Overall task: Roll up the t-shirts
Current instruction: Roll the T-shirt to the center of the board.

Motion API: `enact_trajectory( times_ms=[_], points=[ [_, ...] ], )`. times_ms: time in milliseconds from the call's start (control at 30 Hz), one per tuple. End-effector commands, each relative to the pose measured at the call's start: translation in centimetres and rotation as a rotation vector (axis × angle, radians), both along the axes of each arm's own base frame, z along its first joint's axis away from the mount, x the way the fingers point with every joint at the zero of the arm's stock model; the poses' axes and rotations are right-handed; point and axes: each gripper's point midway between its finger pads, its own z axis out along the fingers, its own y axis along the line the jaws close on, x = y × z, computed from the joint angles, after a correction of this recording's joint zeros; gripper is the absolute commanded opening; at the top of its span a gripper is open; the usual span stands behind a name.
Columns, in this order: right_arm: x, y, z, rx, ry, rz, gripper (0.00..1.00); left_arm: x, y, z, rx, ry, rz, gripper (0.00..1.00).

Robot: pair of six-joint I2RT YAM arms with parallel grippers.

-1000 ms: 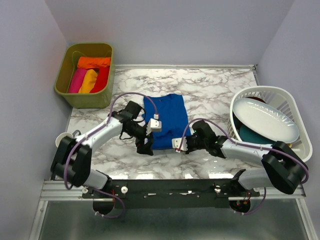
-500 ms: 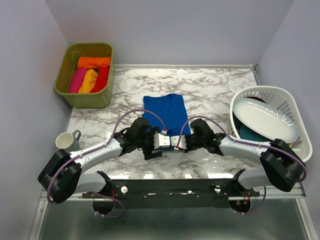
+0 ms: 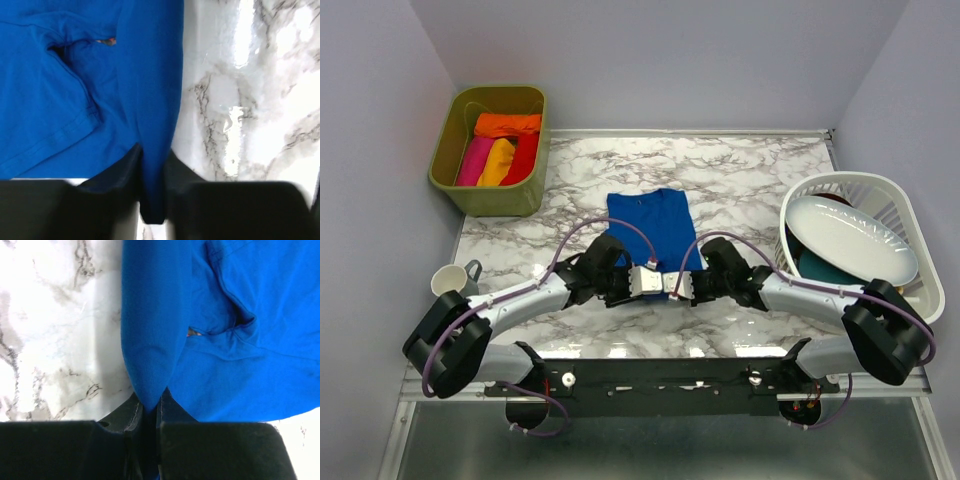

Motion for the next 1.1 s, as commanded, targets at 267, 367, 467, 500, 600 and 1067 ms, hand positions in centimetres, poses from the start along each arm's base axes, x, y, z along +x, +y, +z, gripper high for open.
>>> enact_trajectory(
  times_ms=[267,367,467,500,600,1067],
  points=[
    [-4.9,0.0,2.9,-0.014,0.431,0.149,0.11,-3.0,1.0,1.8,-0.018,0.460,0.010,0.00],
    [-5.6,-0.5,3.3,-0.056,0.552,0.186,0.10,-2.2,1.5,1.5,-0.018,0.527,0.040,0.00],
    [-5.5,-0.9,2.6,-0.083,0.671,0.163,0.09,-2.4,2.2,0.8,0.007,0.604,0.046,0.00],
    [-4.8,-0.6,2.4,-0.088,0.694,0.154,0.09,-2.4,2.4,0.7,0.018,0.614,0.057,0.00],
    [-3.4,-0.2,2.8,-0.092,0.735,0.150,0.09,-2.2,2.9,-0.3,0.054,0.652,0.096,0.00],
    [-2.8,-2.1,-0.7,-0.257,1.035,0.069,0.10,-0.8,4.1,-3.1,0.136,0.804,0.188,0.03]
  ],
)
